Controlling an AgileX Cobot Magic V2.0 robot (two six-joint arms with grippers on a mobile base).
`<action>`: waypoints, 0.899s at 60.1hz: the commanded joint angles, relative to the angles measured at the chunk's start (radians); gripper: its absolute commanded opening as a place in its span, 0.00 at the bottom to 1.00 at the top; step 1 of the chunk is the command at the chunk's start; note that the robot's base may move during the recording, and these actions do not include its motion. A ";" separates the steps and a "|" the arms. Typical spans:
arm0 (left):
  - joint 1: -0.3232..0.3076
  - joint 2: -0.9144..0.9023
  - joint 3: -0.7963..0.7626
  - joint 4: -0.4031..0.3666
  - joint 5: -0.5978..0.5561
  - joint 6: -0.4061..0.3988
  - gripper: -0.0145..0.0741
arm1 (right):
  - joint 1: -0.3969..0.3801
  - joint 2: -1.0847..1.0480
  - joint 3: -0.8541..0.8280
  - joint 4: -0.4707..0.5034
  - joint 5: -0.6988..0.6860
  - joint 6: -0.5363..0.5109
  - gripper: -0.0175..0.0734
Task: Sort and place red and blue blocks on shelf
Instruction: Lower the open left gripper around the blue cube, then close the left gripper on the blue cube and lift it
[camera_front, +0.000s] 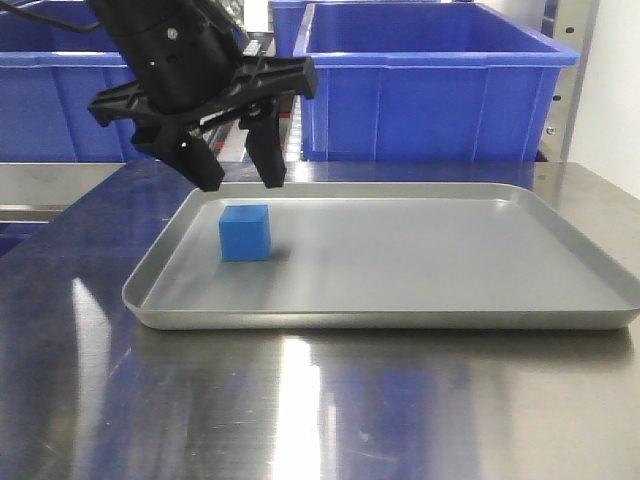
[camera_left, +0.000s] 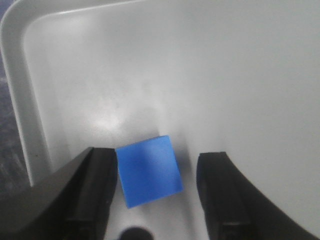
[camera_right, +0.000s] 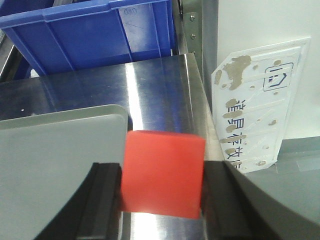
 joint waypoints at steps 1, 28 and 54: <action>-0.003 -0.027 -0.036 0.000 -0.047 -0.011 0.65 | -0.004 -0.005 -0.030 -0.016 -0.083 -0.004 0.26; -0.003 0.026 -0.036 0.000 -0.058 -0.011 0.65 | -0.004 -0.005 -0.030 -0.016 -0.083 -0.004 0.26; -0.003 0.062 -0.036 0.002 -0.067 -0.023 0.65 | -0.004 -0.005 -0.030 -0.016 -0.083 -0.004 0.26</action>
